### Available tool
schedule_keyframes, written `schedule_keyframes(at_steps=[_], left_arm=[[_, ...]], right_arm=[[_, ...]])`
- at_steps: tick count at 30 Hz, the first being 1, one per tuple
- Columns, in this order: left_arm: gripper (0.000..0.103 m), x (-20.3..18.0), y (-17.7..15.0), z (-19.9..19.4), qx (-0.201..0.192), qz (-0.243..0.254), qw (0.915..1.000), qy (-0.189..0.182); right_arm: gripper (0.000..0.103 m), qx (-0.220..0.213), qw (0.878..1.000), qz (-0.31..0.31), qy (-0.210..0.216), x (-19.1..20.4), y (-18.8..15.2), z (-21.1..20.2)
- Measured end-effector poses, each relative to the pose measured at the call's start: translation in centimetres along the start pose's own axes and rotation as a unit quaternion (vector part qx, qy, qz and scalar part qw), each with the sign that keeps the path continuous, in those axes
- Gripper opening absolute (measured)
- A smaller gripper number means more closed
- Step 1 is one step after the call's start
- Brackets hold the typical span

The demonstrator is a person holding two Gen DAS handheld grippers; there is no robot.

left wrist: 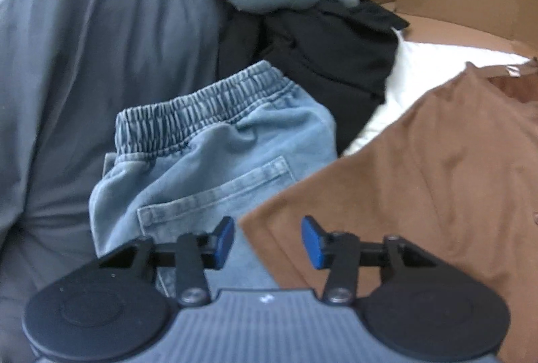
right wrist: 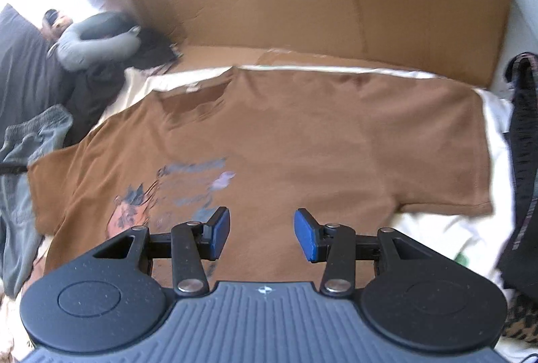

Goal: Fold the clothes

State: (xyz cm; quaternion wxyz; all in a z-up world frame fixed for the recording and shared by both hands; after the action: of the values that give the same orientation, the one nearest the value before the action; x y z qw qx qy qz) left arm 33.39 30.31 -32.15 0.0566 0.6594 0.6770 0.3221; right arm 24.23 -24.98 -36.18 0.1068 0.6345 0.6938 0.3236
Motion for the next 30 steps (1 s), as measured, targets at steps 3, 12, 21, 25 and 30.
schedule_keyframes(at_steps=[3,12,21,25,30], left_arm=[[0.032,0.6,-0.1,1.1,0.004,-0.002,1.0,0.003],[0.028,1.3,-0.9,3.2,0.022,-0.018,0.9995,-0.014],[0.028,1.6,-1.7,4.5,0.018,-0.027,0.9995,-0.002],[0.016,1.6,-1.8,4.4,0.02,-0.031,0.9991,-0.021],[0.006,1.7,-1.5,2.5,0.005,-0.025,0.9992,-0.03]], right_arm=[[0.05,0.008,1.0,0.002,0.013,1.4,-1.1,0.4],[0.05,0.029,0.999,-0.011,0.021,3.0,-3.3,0.4],[0.05,0.037,0.998,-0.025,0.037,5.4,-3.2,1.3],[0.05,0.044,0.998,-0.021,0.049,7.3,-3.7,2.3],[0.05,0.053,0.996,-0.025,0.064,9.3,-4.6,3.0]])
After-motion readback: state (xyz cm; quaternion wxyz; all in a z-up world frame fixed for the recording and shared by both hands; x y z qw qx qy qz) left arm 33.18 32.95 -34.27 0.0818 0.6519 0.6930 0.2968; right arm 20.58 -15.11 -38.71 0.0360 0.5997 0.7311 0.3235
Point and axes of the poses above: each gripper's, at about its wrist camera, not at the fingertips, and z roughly the way its jaws point, x to its left, y to its top, the point moved 6 cm from there along z, roughly the way its jaws point, and after that the axes turned 4 degrees about -z, right-handed, at the moved point
